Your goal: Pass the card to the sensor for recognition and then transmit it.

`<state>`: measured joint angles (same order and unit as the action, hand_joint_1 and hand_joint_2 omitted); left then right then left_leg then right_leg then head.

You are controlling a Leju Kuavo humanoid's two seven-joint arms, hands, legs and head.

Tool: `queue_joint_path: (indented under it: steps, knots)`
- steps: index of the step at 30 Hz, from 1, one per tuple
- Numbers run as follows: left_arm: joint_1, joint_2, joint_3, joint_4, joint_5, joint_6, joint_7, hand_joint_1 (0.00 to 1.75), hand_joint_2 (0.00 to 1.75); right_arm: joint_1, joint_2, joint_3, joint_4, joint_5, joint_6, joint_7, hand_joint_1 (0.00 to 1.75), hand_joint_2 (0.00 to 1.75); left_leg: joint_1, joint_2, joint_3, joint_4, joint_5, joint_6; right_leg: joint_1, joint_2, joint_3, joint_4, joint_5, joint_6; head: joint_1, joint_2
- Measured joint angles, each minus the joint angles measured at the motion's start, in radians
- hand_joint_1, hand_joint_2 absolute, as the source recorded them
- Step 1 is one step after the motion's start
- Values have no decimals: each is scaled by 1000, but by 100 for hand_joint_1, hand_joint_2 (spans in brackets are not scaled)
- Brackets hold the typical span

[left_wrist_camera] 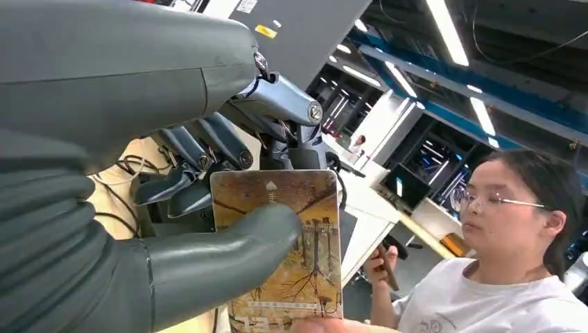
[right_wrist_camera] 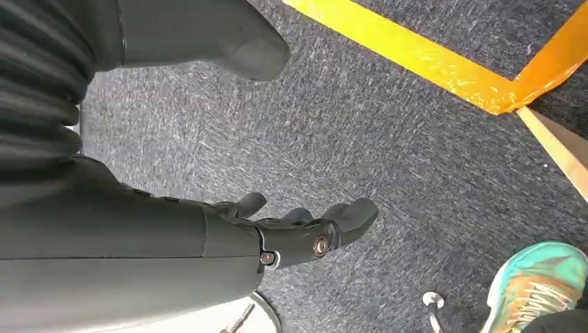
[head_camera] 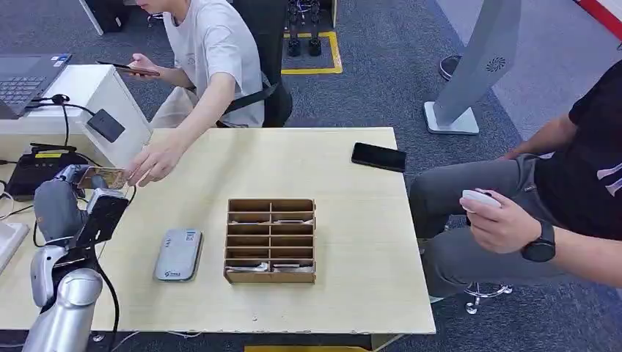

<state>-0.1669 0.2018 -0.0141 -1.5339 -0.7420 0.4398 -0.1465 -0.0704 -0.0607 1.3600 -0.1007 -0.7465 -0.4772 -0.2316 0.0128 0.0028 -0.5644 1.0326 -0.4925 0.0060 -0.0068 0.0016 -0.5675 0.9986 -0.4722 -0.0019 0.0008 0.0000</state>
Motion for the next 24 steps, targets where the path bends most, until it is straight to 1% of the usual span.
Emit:
queue_joint_path:
  steps: [21,22,24]
  knots:
    - [-15,3,-2,20,12,-3,-4,175,175,0,0,1,0,-3,0,-1,0,175,0,0,-1,0,0,0,0,0,-1,0,0,0,0,0]
    - [-16,3,-2,21,12,-3,-5,0,175,0,0,1,0,-3,0,0,0,175,0,0,-1,0,0,0,0,0,-1,0,0,0,0,0]
    - [-16,3,-2,22,14,-3,-7,0,175,0,0,1,0,-4,0,0,0,175,0,0,-1,0,0,0,0,0,-1,0,0,0,0,0]
